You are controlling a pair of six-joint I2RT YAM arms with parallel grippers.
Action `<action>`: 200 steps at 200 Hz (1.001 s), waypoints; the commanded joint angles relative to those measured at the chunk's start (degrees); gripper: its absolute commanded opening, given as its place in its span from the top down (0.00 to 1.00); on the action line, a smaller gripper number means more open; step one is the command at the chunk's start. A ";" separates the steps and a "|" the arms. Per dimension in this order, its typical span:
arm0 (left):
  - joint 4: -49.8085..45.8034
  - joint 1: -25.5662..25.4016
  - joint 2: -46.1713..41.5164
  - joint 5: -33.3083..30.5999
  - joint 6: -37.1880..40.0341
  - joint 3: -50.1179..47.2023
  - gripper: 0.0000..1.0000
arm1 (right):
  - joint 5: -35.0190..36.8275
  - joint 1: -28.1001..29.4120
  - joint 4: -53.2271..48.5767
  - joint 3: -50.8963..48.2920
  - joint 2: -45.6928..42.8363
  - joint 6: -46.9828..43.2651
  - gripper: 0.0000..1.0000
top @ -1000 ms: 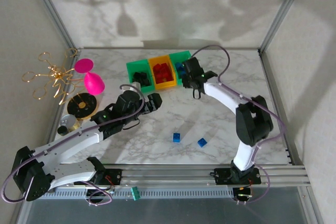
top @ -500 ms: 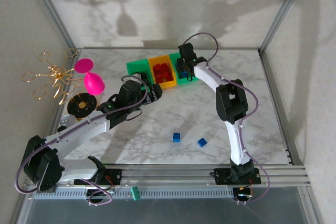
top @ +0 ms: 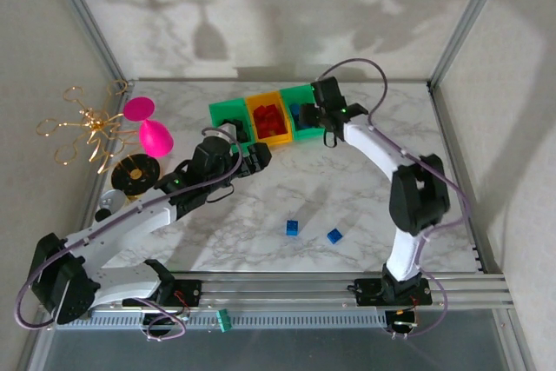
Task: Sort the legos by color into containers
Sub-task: Place the lego in the container, then pick up the lego from the bottom-center of the table.
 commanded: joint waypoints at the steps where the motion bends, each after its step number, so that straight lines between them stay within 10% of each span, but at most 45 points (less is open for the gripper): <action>1: -1.76 -2.13 -2.65 0.54 -0.26 -1.45 0.00 | -1.88 1.40 -3.71 -8.58 -6.79 4.37 0.35; 89: -2.37 -11.52 -9.57 -2.91 -4.66 -9.51 0.00 | -1.75 11.28 -13.71 -35.05 -27.67 17.51 0.28; 200: -0.22 -19.20 -10.29 -7.64 -8.73 -14.59 0.00 | -4.29 24.89 -11.61 -50.99 -31.09 31.42 0.30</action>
